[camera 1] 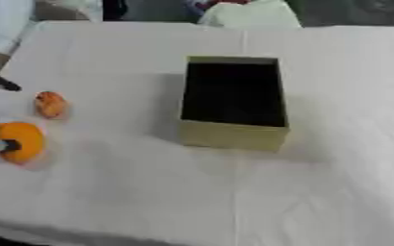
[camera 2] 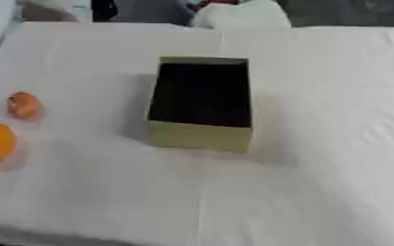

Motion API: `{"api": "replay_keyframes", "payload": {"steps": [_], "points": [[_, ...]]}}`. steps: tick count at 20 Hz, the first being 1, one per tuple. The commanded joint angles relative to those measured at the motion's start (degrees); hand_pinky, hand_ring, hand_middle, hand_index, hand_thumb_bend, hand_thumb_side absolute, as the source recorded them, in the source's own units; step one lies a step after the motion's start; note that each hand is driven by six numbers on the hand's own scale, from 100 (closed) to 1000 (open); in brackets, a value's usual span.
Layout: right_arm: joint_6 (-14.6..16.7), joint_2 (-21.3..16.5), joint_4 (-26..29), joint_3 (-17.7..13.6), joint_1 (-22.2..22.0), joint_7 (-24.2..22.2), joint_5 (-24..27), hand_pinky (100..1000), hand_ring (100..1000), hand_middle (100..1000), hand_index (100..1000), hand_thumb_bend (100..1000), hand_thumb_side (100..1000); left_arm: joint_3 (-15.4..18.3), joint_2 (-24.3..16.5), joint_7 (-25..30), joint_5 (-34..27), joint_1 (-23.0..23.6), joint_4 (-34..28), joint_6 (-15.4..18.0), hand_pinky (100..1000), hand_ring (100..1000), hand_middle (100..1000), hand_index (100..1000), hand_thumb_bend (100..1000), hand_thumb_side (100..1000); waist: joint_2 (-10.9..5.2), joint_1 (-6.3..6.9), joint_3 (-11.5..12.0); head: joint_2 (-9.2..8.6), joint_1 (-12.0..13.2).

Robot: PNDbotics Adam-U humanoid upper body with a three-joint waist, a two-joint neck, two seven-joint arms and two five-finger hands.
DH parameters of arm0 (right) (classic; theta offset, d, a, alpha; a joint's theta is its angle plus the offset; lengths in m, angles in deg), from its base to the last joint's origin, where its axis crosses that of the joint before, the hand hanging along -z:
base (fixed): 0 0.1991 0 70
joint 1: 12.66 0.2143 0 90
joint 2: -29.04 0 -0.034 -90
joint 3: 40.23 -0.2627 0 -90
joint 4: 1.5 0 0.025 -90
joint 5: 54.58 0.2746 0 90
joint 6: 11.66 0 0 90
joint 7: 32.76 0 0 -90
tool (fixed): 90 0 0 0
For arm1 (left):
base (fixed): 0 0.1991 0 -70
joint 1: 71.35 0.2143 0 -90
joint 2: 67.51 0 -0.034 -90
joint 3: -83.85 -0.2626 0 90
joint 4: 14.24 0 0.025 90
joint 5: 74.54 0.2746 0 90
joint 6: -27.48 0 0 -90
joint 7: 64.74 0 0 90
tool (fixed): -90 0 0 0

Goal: Pick up objects on the table and place them in the box.

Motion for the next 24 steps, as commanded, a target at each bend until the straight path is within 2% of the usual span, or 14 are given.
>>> {"api": "replay_keyframes", "payload": {"steps": [1, 18, 24], "points": [[0.15, -1.39, 0.91, -0.72, 0.58, 0.26, -0.12, 798, 809, 825, 845, 184, 1000, 0.68, -2.53, 0.42, 0.19, -0.71, 0.48, -0.01, 991, 947, 894, 965, 599, 421, -0.60, -0.05, -0.06, 0.31, 0.38], [0.56, -0.82, 0.91, -0.64, 0.97, 0.66, 0.44, 797, 803, 820, 842, 182, 1000, -1.58, -2.21, 1.75, 4.60, -2.69, 4.64, 0.38, 981, 933, 872, 953, 628, 409, 0.14, -0.42, -0.85, 0.20, 0.08], [0.84, -0.50, 0.91, -0.63, 1.23, 0.90, 0.69, 797, 800, 818, 840, 182, 1000, -2.77, -1.99, 2.08, 9.23, -3.96, 7.24, 0.57, 969, 913, 860, 946, 631, 404, 0.66, -0.66, -1.37, -0.37, 0.24]]}}
